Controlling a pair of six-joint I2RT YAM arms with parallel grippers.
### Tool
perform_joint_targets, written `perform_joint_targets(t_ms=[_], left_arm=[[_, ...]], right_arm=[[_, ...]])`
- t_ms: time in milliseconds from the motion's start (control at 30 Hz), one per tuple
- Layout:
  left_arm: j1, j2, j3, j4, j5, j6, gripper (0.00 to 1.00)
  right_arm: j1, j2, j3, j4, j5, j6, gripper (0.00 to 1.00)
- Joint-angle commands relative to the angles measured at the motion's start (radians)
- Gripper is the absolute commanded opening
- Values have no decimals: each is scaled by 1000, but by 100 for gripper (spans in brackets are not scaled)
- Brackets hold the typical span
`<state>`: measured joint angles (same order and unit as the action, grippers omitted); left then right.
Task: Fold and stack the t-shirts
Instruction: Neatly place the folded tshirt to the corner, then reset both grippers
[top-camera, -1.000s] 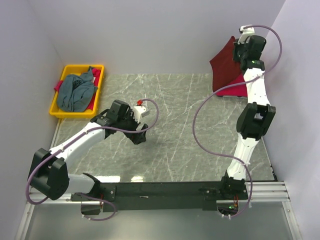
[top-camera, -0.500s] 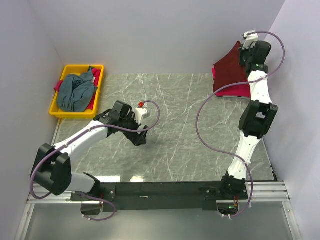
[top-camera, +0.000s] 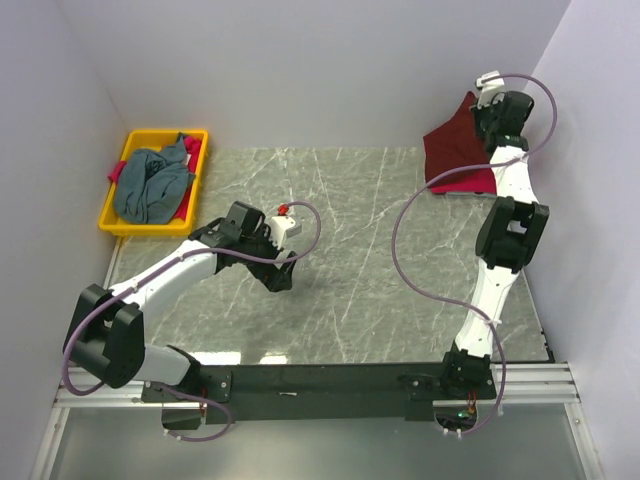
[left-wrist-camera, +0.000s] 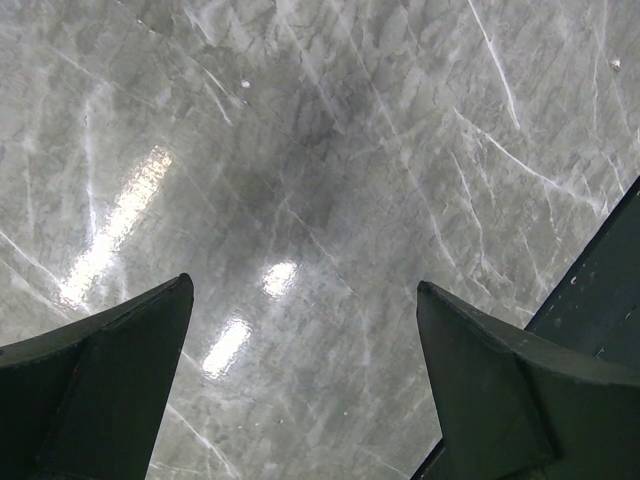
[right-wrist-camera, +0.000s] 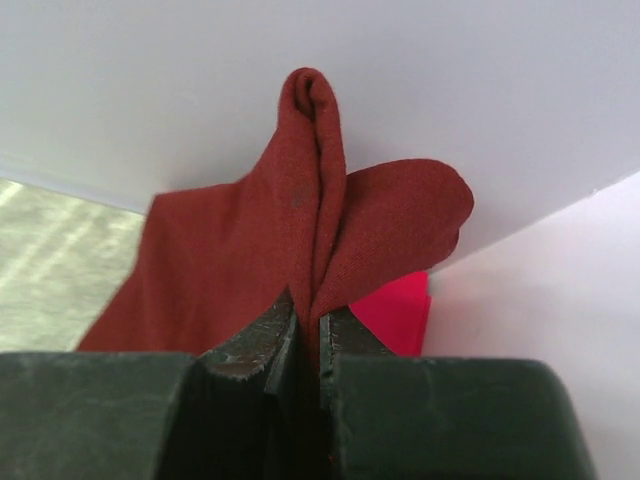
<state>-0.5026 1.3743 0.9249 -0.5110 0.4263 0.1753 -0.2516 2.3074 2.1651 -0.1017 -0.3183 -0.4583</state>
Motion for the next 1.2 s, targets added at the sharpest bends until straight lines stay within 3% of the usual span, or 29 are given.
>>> perform_joint_targets(t_ms=[0,33,67,167,267,600,667,733,933,1033,1167], left_arm=[[4,6,40,-9,32,16,99],[4,8,42,-9,37,15,99],[4,8,46,-8,37,13,99],[4,14,57,-14,40,7,99],[7,14,57,-15,45,4,100],[53,-34,40,6,89,-46,99],[82,-55,40,19,110,-74,100],[117,-75,46,32,143,-101,100],[232,-84,136,71,160,-212,99],[301,-52,192,72,175,-230,99],[378,14,244,46,183,-226,99]], right_arm=[[-17,21,48,99,36,-49,11],[-17,27,50,97,48,-46,22],[-17,30,47,134,73,-42,43],[-17,23,24,183,113,-25,61],[-17,15,24,185,134,-6,69],[-14,-95,-10,64,94,116,76],[-8,-132,-36,1,61,150,77],[9,-192,-71,-80,39,191,86],[60,-377,-114,-370,-63,309,89],[83,-488,-186,-496,-108,339,90],[115,-690,-403,-584,-154,354,90]])
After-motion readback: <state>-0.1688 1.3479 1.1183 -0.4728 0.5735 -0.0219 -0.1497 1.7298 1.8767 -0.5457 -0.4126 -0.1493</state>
